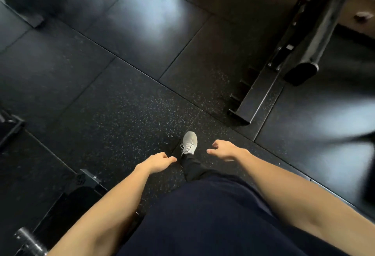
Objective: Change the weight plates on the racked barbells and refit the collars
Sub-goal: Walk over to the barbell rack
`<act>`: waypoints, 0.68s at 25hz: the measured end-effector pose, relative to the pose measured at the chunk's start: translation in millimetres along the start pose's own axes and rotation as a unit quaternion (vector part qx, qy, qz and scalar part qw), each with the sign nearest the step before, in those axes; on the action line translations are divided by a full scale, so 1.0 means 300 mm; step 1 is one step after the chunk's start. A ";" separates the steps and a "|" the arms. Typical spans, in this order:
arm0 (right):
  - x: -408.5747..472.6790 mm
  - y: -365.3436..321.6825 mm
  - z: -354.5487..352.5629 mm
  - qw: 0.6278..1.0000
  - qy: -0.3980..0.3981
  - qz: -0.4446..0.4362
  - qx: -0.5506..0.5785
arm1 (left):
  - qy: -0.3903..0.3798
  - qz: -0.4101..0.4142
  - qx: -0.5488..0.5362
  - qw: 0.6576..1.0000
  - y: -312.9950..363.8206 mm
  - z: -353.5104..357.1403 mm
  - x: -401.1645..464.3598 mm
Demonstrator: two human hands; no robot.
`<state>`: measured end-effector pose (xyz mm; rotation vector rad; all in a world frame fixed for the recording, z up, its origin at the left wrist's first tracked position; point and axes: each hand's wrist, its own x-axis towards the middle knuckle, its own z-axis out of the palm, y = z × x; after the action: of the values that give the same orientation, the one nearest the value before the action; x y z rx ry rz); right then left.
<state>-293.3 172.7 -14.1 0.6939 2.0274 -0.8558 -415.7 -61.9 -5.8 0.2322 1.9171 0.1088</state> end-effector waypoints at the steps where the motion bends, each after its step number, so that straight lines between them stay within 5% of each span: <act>1: 0.060 -0.050 -0.067 1.000 0.000 0.000 -0.005 | 0.007 -0.003 -0.002 1.000 0.015 -0.096 0.031; 17: 0.881 -0.838 -1.000 0.998 -0.017 -0.027 -0.054 | 0.059 -0.031 -0.119 0.991 0.114 -1.384 0.513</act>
<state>-750.4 291.4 -21.8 0.5636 2.0534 -0.7769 -852.2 19.5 5.2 0.0056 2.0058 0.3122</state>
